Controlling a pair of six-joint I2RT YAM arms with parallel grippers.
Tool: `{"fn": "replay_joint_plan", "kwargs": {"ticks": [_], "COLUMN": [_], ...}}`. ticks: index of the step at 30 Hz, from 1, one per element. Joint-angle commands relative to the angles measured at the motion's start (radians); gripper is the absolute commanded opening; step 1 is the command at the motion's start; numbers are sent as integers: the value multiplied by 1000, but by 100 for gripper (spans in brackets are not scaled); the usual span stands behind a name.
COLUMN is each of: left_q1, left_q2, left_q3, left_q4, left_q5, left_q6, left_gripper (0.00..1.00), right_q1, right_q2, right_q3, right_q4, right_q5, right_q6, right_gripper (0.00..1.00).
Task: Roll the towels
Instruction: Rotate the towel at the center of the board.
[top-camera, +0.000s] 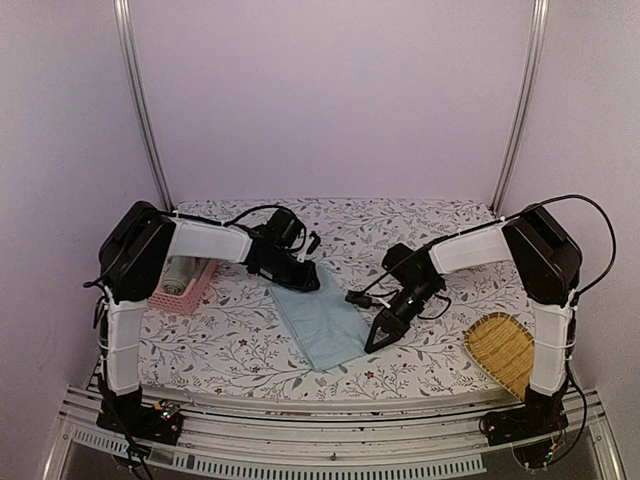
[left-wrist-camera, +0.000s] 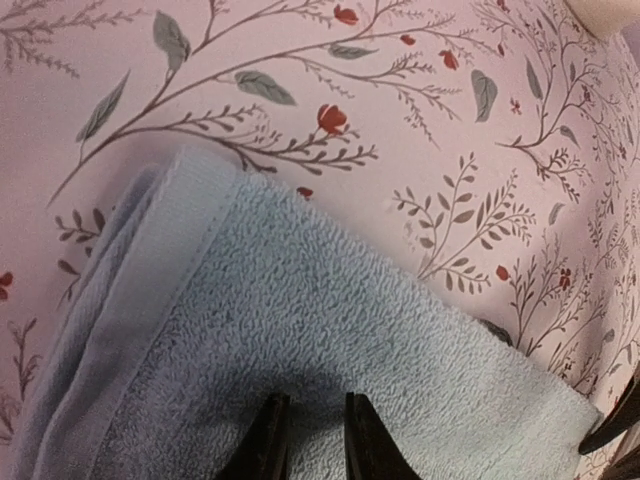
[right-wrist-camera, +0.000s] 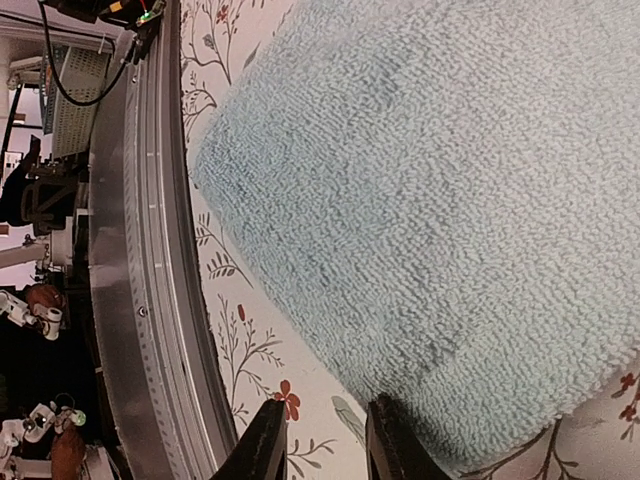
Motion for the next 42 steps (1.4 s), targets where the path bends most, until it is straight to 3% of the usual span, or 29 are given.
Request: {"fn": "replay_joint_plan", "kwargs": {"ticks": [1, 6, 12, 17, 23, 34, 38, 42], "left_q1": [-8, -58, -140, -211, -261, -291, -284, -272], "left_q2": [-34, -267, -431, -465, -404, -350, -356, -359], "left_q3": [51, -146, -400, -532, -634, -694, -691, -658], "left_q4": [-34, 108, 267, 364, 533, 486, 439, 383], "left_q5": [49, 57, 112, 79, 105, 37, -13, -59], "left_q6": [81, 65, -44, -116, -198, -207, -172, -134], "left_gripper": [22, 27, 26, 22, 17, 13, 12, 13], "right_q1": [-27, -129, -143, -143, -112, -11, -34, -82], "right_q2": [-96, -169, -188, -114, 87, 433, 452, 395], "right_q3": [2, 33, 168, 293, 442, 748, 698, 542], "right_q4": [-39, -36, -42, -17, -9, -47, -23, 27], "right_q5": [-42, -29, 112, 136, 47, 67, 170, 222], "right_q6": [-42, -45, -35, 17, 170, 202, 261, 320], "right_gripper": [32, 36, 37, 34, 29, 26, 25, 22]}}
